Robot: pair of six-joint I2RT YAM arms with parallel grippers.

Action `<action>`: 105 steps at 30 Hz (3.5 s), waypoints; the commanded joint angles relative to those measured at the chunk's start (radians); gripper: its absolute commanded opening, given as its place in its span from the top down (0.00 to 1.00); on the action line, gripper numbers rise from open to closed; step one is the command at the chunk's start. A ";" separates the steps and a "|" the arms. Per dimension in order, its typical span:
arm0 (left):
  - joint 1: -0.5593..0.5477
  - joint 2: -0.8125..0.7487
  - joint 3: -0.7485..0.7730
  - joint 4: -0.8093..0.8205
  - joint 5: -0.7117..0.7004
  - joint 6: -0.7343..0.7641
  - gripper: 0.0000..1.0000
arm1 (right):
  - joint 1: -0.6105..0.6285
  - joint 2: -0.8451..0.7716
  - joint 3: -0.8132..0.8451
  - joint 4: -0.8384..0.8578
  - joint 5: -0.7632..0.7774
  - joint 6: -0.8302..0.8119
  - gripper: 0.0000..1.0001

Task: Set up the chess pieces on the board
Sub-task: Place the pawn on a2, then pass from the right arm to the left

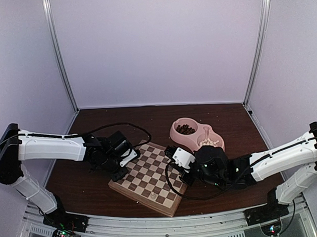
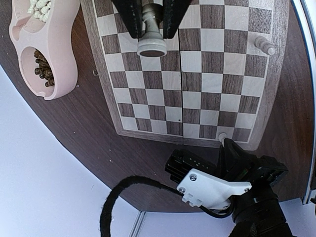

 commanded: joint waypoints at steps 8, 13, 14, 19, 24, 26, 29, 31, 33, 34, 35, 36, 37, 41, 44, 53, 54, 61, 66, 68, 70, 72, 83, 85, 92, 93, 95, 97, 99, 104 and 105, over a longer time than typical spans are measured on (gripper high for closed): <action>0.007 0.015 0.035 -0.016 0.041 0.005 1.00 | 0.004 0.005 -0.003 0.016 0.014 0.005 1.00; 0.008 0.013 0.038 -0.019 0.052 0.004 1.00 | 0.003 0.011 0.001 0.014 0.017 0.005 1.00; 0.008 0.011 0.038 -0.019 0.052 0.004 1.00 | 0.003 0.012 0.001 0.014 0.015 0.004 1.00; 0.007 0.013 0.038 -0.019 0.045 0.002 0.91 | 0.003 0.011 0.001 0.011 0.016 0.004 1.00; 0.007 0.008 0.038 -0.019 0.039 0.000 0.87 | 0.003 0.009 0.001 0.012 0.014 0.006 1.00; 0.007 0.005 0.038 -0.019 0.036 -0.001 0.83 | 0.004 0.010 0.001 0.011 0.014 0.006 1.00; 0.007 0.000 0.037 -0.020 0.038 -0.001 0.73 | 0.003 0.009 0.001 0.010 0.014 0.005 1.00; 0.007 -0.002 0.035 -0.019 0.041 -0.001 0.72 | 0.004 0.008 0.002 0.011 0.013 0.005 1.00; 0.007 -0.002 0.035 -0.019 0.042 -0.001 0.72 | 0.003 0.009 0.001 0.011 0.013 0.005 1.00; 0.007 -0.001 0.035 -0.019 0.041 -0.001 0.72 | 0.003 0.010 0.001 0.010 0.013 0.005 1.00; 0.008 -0.002 0.035 -0.019 0.041 -0.001 0.72 | 0.003 0.010 0.001 0.011 0.013 0.005 1.00; 0.007 -0.001 0.035 -0.019 0.041 -0.001 0.72 | 0.004 0.009 0.001 0.011 0.013 0.005 1.00; 0.007 0.001 0.035 -0.019 0.042 -0.001 0.73 | 0.004 0.009 0.002 0.010 0.011 0.005 1.00; 0.007 0.009 0.037 -0.017 0.042 0.003 0.82 | 0.003 0.009 0.001 0.011 0.010 0.004 1.00; 0.007 0.023 0.044 -0.021 0.042 0.006 0.88 | 0.003 0.007 0.001 0.011 0.008 0.004 1.00; 0.007 0.033 0.056 -0.048 0.021 0.007 0.93 | 0.004 0.011 0.003 0.010 0.006 0.004 1.00; 0.007 0.034 0.057 -0.050 0.017 0.007 0.93 | 0.003 0.013 0.004 0.010 0.006 0.005 1.00; 0.006 0.021 0.057 -0.071 -0.016 0.005 0.93 | 0.003 0.013 0.004 0.007 0.007 0.004 1.00; 0.006 0.015 0.056 -0.073 -0.003 0.004 0.90 | 0.003 0.014 0.004 0.009 0.004 0.005 1.00; 0.006 0.017 0.058 -0.074 0.009 0.006 0.90 | 0.003 0.017 0.007 0.007 0.002 0.006 1.00; 0.006 0.018 0.058 -0.074 0.013 0.007 0.89 | 0.003 0.016 0.007 0.007 0.002 0.007 1.00; 0.006 0.017 0.058 -0.078 0.008 0.004 0.85 | 0.003 0.015 0.006 0.006 0.002 0.005 1.00; 0.004 -0.015 0.047 -0.061 0.028 0.008 0.61 | 0.003 0.016 0.007 0.006 0.002 0.004 1.00; 0.004 -0.034 0.039 -0.046 0.042 0.009 0.60 | 0.003 0.014 0.006 0.006 0.002 0.005 1.00; -0.003 -0.154 -0.016 0.028 0.070 0.018 0.56 | 0.004 0.012 0.007 0.003 -0.012 0.002 1.00; -0.005 -0.174 -0.025 0.041 0.075 0.020 0.55 | 0.003 0.011 0.009 0.001 -0.019 0.002 1.00; -0.008 -0.211 -0.040 0.070 0.079 0.024 0.54 | 0.003 0.009 0.008 -0.002 -0.031 0.000 1.00; -0.010 -0.260 -0.057 0.086 0.068 0.022 0.53 | 0.004 0.005 0.006 0.001 -0.044 -0.004 1.00; -0.014 -0.306 -0.075 0.110 0.063 0.024 0.52 | 0.003 0.003 0.002 0.006 -0.055 -0.006 1.00; -0.023 -0.420 -0.138 0.193 0.119 0.049 0.50 | 0.003 0.012 0.011 -0.006 -0.048 -0.007 0.99; -0.023 -0.440 -0.152 0.215 0.135 0.055 0.50 | 0.003 0.015 0.015 -0.009 -0.047 -0.006 0.99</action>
